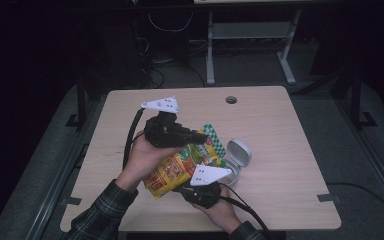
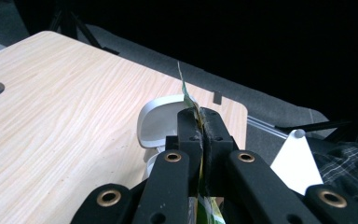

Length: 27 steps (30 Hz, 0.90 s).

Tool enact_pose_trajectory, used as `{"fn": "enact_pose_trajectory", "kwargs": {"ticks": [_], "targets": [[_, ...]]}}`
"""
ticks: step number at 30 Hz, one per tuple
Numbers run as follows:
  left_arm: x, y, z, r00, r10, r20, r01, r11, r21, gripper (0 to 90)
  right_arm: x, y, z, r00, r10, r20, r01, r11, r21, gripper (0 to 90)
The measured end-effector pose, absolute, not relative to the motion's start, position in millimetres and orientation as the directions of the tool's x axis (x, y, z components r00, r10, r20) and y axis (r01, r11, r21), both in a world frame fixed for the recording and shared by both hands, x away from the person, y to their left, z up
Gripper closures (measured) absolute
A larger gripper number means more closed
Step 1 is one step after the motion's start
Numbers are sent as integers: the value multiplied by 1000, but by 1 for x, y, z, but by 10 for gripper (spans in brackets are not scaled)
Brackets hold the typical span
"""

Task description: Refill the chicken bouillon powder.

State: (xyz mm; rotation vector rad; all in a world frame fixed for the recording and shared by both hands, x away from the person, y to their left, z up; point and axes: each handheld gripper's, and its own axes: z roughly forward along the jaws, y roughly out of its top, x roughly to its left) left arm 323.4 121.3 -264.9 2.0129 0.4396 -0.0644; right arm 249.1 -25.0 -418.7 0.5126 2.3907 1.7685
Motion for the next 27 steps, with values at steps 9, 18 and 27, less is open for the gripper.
{"fn": "enact_pose_trajectory", "kwargs": {"ticks": [9, 18, 27], "targets": [[323, 113, -267, 930, 294, -220, 336, -438, 834, 886, 247, -25, -420, -939, 327, 105, 190, 240, 952, 900], [325, 104, -272, 929, 306, -210, 339, -467, 817, 886, 246, -25, -422, -939, 323, 115, 194, 223, 955, 900], [321, 100, -269, 924, 324, -204, 346, -478, 807, 886, 246, -27, -422, -941, 319, 115, 185, 199, 962, 900]]}}
